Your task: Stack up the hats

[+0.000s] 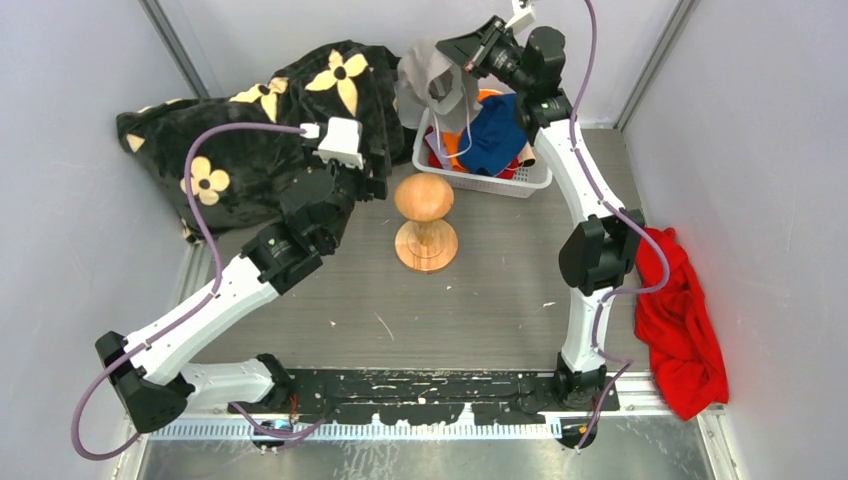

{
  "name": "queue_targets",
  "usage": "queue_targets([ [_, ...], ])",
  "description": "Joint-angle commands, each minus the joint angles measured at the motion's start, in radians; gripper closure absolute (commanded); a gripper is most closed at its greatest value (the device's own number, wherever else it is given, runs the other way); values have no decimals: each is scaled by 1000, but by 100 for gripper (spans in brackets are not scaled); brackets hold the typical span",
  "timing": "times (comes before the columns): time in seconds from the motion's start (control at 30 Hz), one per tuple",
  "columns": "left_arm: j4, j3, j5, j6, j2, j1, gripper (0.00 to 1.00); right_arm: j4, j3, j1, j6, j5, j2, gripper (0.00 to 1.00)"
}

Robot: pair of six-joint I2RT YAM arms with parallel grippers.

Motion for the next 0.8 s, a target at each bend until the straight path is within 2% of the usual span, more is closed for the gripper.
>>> queue_targets([
  [0.0, -38, 101, 46, -41, 20, 32, 23, 118, -4, 28, 51, -101, -81, 99],
  [0.23, -39, 109, 70, -60, 3, 75, 23, 175, -151, 95, 29, -116, -157, 99],
  [0.57, -33, 101, 70, -63, -17, 135, 24, 204, -262, 244, -12, -136, -195, 99],
  [0.77, -7, 71, 75, -65, -73, 143, 25, 237, -367, 274, -20, -144, -231, 99],
])
